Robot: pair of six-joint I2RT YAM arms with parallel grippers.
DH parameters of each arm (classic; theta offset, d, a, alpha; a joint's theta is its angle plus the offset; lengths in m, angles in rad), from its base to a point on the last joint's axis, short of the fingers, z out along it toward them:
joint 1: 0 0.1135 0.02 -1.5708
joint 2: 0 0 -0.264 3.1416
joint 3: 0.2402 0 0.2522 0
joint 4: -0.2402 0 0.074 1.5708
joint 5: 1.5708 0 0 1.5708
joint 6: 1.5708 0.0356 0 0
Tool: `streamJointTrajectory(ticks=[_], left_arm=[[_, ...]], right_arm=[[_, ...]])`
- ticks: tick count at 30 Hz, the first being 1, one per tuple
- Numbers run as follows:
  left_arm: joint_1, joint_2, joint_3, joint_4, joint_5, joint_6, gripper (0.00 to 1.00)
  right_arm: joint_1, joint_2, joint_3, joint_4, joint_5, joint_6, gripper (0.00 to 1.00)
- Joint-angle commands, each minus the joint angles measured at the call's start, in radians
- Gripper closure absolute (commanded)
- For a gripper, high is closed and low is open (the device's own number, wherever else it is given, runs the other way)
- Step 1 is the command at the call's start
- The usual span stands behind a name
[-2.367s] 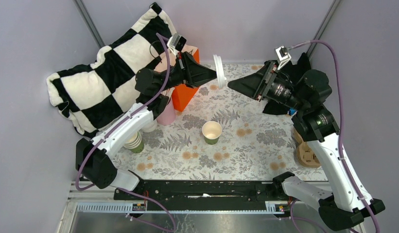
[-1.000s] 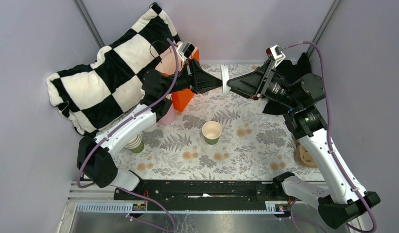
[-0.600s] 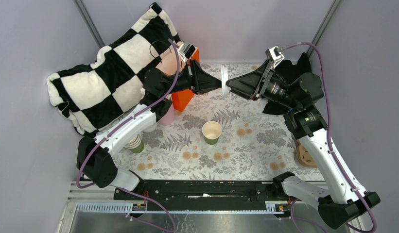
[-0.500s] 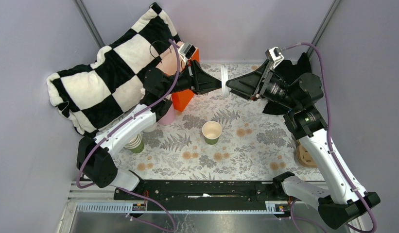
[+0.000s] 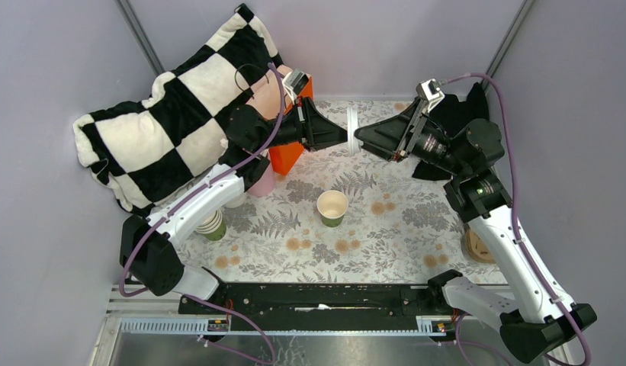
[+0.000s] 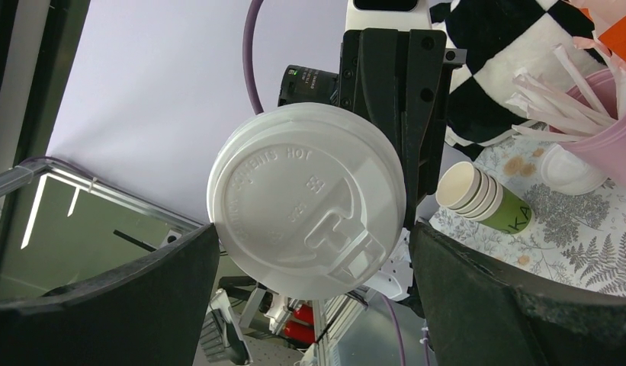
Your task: Pack the takeout coffee
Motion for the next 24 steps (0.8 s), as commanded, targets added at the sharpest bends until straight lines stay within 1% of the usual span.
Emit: streamJointTrajectory(ticks=[1,7,10,14,18,24], left_arm=[[-0.007,-0.02,0.035,-0.025,0.027,0.044,1.0],[-0.003,-0.03,0.013,-0.019,0.019,0.038,1.0],[0.007,-0.039,0.003,-0.014,0.015,0.03,1.0],[0.013,-0.053,0.008,-0.055,0.015,0.052,1.0],[0.014,-0.059,0.0,-0.057,0.016,0.054,1.0],[0.014,-0.057,0.027,-0.114,0.009,0.087,1.0]], right_arm=[[0.009,-0.037,-0.002,0.106,0.01,0.034,0.0],[0.009,-0.057,-0.024,0.115,0.029,0.031,0.0],[0.009,-0.073,-0.032,0.07,0.061,0.007,0.0],[0.009,-0.07,-0.027,0.058,0.061,-0.002,0.0],[0.009,-0.055,-0.013,0.056,0.051,-0.004,0.0],[0.008,-0.053,0.004,-0.011,0.07,-0.044,0.0]])
